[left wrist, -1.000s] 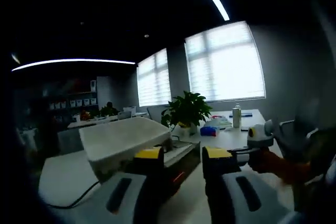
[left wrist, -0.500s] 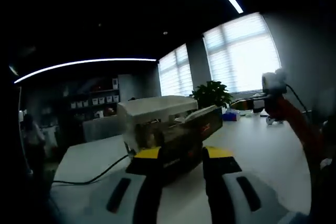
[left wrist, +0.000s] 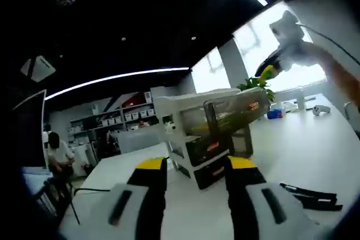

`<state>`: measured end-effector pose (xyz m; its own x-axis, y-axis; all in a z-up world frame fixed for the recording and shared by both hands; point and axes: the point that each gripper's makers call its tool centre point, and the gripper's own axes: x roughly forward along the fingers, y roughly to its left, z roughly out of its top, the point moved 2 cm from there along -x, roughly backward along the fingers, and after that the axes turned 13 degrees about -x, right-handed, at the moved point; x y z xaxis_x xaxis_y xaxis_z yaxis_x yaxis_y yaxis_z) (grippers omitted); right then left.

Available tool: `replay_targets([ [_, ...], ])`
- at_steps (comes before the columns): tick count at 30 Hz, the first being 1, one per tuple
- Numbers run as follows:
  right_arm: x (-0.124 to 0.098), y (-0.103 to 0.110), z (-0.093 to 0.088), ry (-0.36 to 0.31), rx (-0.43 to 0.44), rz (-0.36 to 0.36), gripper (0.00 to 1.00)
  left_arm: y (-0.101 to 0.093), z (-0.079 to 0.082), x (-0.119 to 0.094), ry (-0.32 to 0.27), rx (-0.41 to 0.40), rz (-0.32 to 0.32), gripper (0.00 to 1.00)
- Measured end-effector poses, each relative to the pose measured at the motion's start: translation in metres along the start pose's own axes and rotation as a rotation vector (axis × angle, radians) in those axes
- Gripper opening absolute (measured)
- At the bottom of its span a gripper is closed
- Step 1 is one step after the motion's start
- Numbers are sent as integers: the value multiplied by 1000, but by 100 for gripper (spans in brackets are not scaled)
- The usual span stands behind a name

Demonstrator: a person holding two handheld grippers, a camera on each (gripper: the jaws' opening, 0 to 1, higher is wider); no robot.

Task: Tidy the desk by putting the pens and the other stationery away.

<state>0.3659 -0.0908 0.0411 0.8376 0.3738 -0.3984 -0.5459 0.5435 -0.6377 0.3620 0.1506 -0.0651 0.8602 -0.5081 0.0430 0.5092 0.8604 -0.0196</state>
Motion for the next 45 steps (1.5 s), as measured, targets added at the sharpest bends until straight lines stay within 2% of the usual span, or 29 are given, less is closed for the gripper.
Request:
replay_targets([
  [2,4,2,-6,59,-21,19,28,-1,-9,3,30,-25,-12,45],
  [4,10,0,-8,74,-21,23,28,-4,-16,6,54,-91,-37,51],
  [6,14,-3,-10,80,-19,23,28,2,-8,7,-3,-105,-25,64],
  [7,16,-5,-10,87,-28,2,28,5,-5,5,-18,-99,-11,65],
  [9,15,-5,-10,86,-33,35,29,12,-2,2,-20,-105,11,64],
  [11,9,-4,-3,53,-8,48,28,16,-2,2,-32,-154,18,70],
  [14,2,-2,3,36,-22,63,30,15,-10,6,-2,-172,8,71],
  [16,3,2,2,59,-56,89,30,14,-18,8,32,-180,4,72],
  [19,9,8,-1,89,-67,109,31,7,-23,11,55,-205,-26,79],
  [23,16,11,-9,128,-62,116,32,5,-22,10,45,-204,-41,82],
  [26,20,7,-11,122,-40,129,32,9,-24,10,41,-233,-33,83],
  [29,25,-5,-12,128,-30,105,34,9,-30,13,50,-278,-43,85],
  [33,34,-9,-24,185,-28,97,33,10,-33,15,59,-282,-39,87],
  [35,34,-10,-22,163,-7,80,33,11,-35,15,62,-276,-34,87],
  [36,30,-13,-19,131,3,39,33,11,-34,15,59,-279,-38,87],
  [37,27,-12,-15,105,-7,29,33,11,-34,15,57,-283,-42,87],
  [39,27,-13,2,-1,-54,9,33,11,-33,15,55,-290,-42,87],
  [40,24,-7,10,-65,-102,0,33,11,-33,15,54,-291,-42,88],
  [41,19,2,14,-93,-141,-1,33,12,-34,15,58,-289,-39,90],
  [45,15,25,17,-66,-288,-20,31,14,-37,17,83,-267,-17,96],
])
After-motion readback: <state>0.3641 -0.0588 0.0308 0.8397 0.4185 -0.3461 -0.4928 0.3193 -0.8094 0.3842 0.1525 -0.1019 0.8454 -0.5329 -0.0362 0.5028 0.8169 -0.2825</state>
